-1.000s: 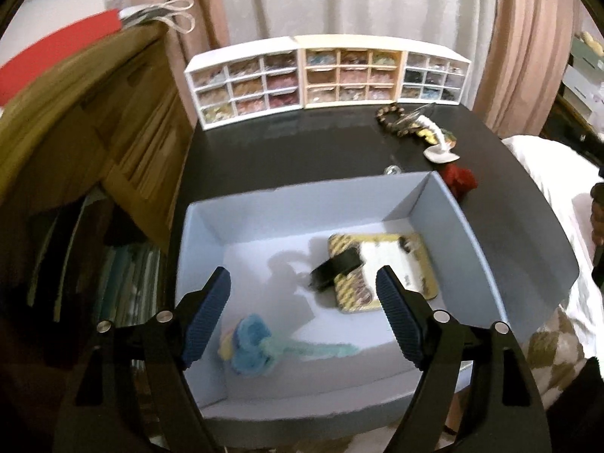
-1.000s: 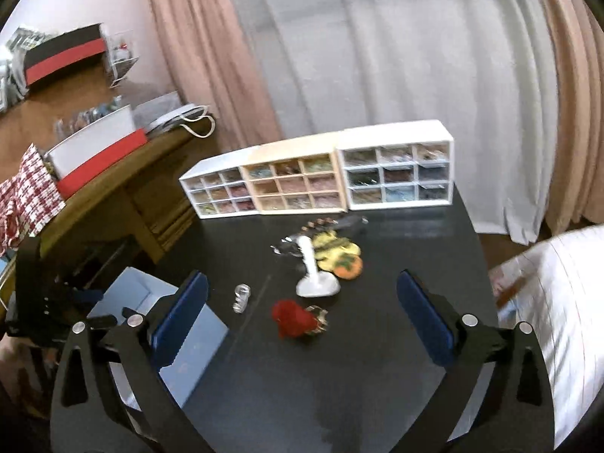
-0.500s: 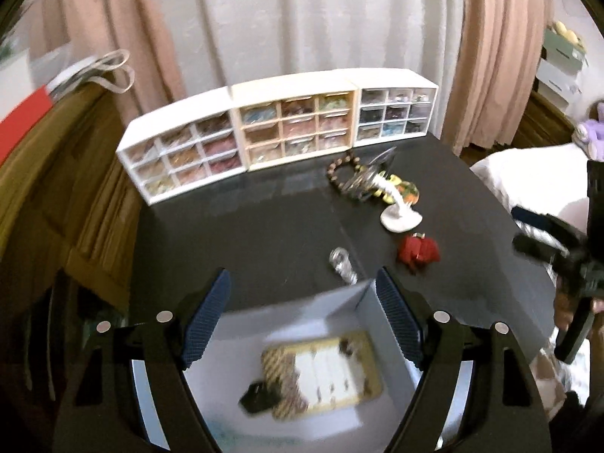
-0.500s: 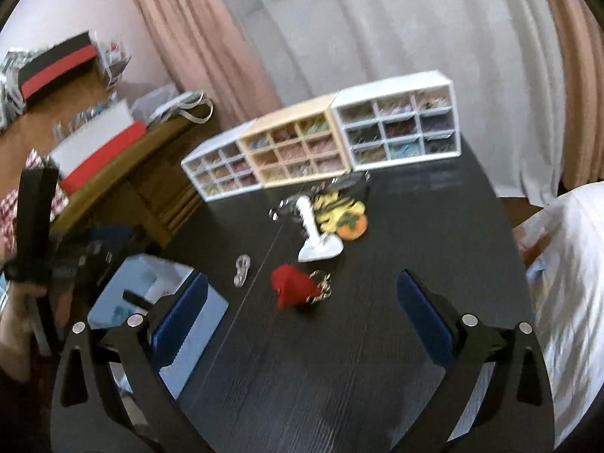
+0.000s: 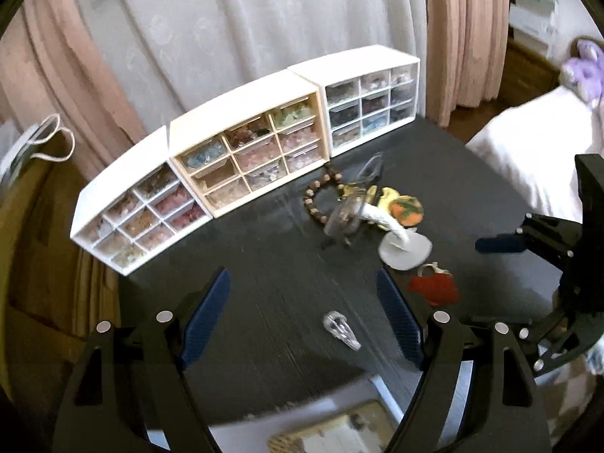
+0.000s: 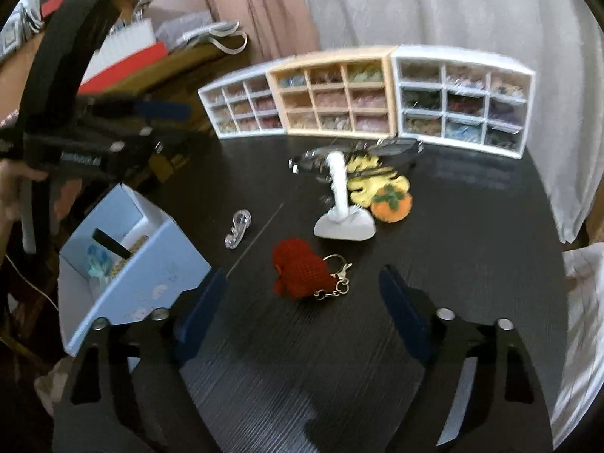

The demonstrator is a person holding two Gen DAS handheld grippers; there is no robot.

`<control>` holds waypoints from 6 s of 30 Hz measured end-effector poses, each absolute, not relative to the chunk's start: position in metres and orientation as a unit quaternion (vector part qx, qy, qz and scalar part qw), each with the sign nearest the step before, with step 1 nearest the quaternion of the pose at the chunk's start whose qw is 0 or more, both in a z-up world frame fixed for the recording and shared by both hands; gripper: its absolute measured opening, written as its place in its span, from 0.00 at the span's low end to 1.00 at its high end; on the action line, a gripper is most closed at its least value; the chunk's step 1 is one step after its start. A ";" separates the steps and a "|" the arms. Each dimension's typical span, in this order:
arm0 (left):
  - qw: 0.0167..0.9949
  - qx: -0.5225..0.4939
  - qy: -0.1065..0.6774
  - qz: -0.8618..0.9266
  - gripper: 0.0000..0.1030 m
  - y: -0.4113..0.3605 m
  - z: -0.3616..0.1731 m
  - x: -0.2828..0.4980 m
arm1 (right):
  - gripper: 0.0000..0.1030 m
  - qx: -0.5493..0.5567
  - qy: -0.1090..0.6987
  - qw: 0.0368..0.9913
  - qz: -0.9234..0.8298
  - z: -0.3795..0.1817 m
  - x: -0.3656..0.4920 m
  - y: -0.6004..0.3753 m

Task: Organize jewelry
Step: 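Grasp the red crocheted keychain with the right tool, then grasp the glasses on the white stand with the left tool and lift, then carry the glasses with the left tool while the right tool carries the keychain into the box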

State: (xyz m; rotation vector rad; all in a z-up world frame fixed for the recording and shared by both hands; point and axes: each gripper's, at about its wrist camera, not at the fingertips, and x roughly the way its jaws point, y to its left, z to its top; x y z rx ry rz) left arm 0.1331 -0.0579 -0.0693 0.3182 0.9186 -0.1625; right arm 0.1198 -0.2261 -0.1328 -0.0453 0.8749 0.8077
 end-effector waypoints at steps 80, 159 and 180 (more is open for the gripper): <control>0.889 0.130 0.429 -0.094 0.04 -0.085 -0.041 0.215 | 0.32 0.044 0.431 0.840 0.328 -0.121 0.116 -0.232; 0.936 0.089 0.341 -0.009 0.05 0.037 0.086 -0.057 | 0.32 -0.002 0.446 0.765 0.464 -0.090 0.012 -0.089; 0.908 0.019 0.418 0.001 0.06 0.069 -0.003 -0.036 | 0.67 0.064 0.337 0.841 0.419 -0.006 0.044 -0.181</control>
